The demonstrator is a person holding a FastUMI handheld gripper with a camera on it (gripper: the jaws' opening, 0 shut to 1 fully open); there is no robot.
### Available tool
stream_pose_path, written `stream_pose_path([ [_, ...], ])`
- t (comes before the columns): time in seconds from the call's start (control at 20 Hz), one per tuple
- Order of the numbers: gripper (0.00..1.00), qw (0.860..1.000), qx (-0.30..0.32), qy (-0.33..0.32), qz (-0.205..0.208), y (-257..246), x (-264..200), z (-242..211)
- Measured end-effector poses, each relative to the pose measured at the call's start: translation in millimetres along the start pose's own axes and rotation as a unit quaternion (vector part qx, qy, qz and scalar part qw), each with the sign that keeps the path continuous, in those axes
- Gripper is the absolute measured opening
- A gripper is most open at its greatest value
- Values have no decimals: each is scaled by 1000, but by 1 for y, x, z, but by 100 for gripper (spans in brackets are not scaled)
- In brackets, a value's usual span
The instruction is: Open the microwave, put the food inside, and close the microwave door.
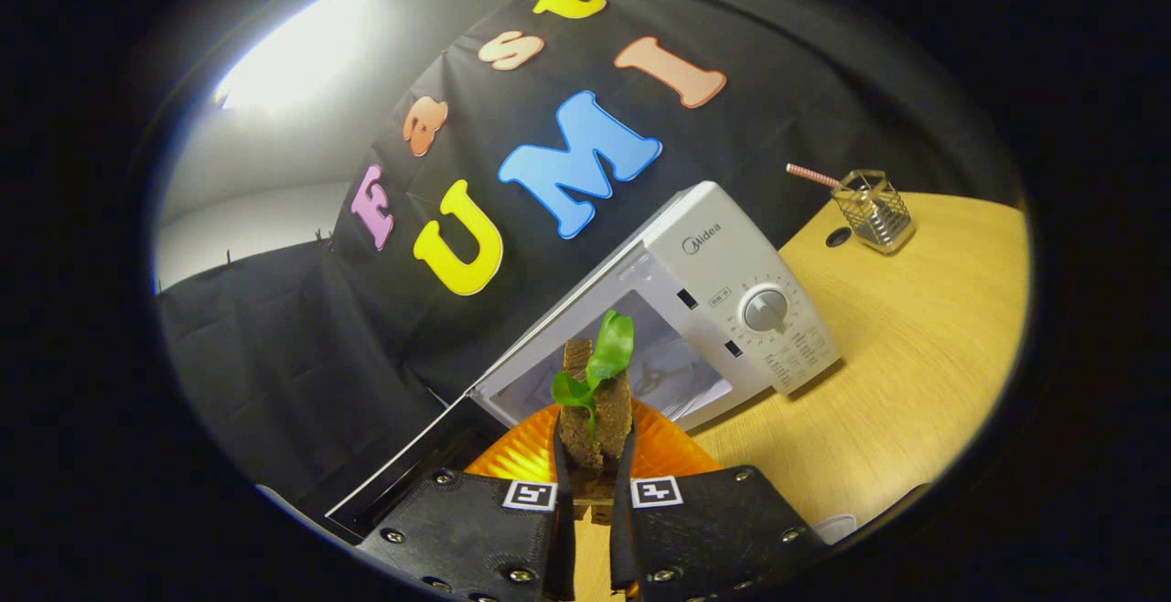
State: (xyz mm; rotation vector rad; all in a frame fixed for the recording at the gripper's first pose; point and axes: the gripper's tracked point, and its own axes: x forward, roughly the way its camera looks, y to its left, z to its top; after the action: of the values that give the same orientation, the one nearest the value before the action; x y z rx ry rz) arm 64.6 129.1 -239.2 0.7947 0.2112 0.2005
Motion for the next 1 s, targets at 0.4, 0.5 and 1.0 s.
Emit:
stream_pose_path([
  [0.4, 15, 993, 108, -32, -31, -7, 60, -11],
  [0.5, 15, 991, 126, -33, -38, -6, 75, -19],
  [1.0, 16, 975, 206, -61, -50, -12, 143, -26],
])
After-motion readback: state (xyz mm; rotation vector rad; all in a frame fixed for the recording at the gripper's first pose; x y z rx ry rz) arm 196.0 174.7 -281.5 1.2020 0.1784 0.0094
